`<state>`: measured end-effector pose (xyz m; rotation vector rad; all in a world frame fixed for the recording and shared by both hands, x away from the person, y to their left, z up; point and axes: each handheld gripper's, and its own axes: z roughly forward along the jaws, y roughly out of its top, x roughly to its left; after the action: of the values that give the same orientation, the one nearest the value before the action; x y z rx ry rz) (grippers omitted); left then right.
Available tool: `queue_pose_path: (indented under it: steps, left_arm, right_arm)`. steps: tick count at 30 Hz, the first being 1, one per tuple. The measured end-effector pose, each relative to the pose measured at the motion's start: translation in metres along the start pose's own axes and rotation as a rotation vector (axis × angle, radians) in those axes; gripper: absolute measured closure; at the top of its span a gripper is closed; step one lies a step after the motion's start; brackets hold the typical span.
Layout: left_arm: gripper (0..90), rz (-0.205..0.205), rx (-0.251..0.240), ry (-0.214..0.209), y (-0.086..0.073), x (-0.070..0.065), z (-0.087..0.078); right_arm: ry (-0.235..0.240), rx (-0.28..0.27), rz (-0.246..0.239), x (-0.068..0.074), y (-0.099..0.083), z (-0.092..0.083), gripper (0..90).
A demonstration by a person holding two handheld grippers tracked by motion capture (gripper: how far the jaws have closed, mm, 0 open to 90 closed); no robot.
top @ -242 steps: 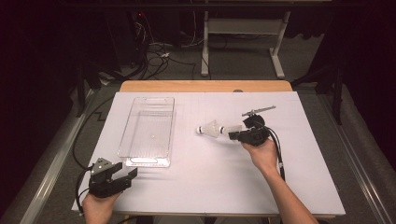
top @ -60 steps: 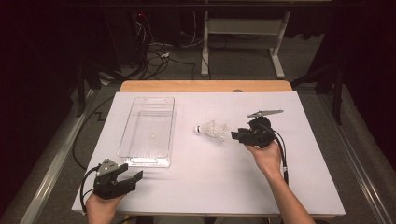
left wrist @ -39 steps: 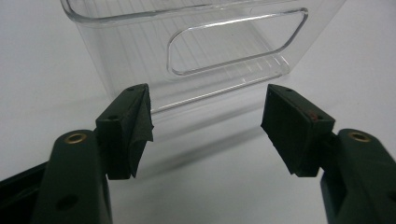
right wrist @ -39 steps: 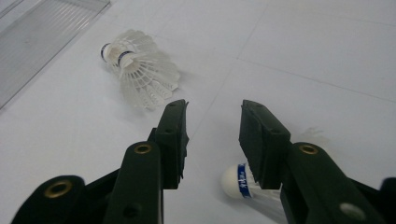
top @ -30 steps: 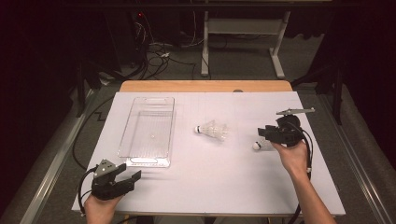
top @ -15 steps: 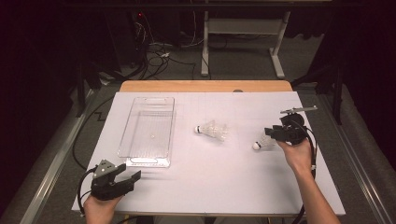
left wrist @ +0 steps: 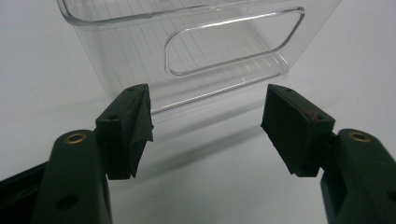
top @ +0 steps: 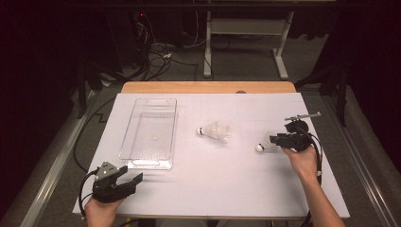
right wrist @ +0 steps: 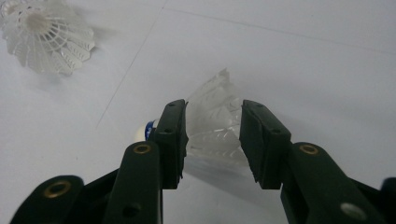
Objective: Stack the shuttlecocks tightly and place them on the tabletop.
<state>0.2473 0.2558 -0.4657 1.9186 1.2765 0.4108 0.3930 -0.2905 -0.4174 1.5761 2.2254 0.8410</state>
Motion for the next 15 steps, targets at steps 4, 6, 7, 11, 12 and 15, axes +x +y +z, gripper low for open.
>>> queue_pose_path:
  steps: [4,6,7,11,12,15]
  left_arm:
    - [33.8,0.005,0.007,-0.002,0.001,-0.001,0.001]
    - [33.8,0.002,0.004,0.001,0.000,0.000,0.000]
    - [33.8,0.002,0.003,0.001,0.000,0.000,0.000]
    - [33.8,-0.002,0.001,-0.002,-0.001,0.000,-0.001]
    - [33.8,-0.001,0.002,-0.003,-0.001,-0.001,-0.001]
    - [33.8,0.000,0.002,-0.003,-0.001,0.000,-0.001]
  right_arm:
    - [0.001,0.010,0.001,0.000,-0.005,0.004,62.5]
    - [0.004,0.015,0.005,-0.001,-0.006,0.004,63.4]
    - [0.007,0.014,0.006,-0.001,-0.007,0.003,64.5]
    - [0.008,0.016,-0.003,0.000,-0.012,0.003,67.2]
    - [0.011,0.018,0.000,-0.001,-0.013,0.003,67.8]
    - [0.016,0.022,0.004,-0.002,-0.014,0.003,70.1]
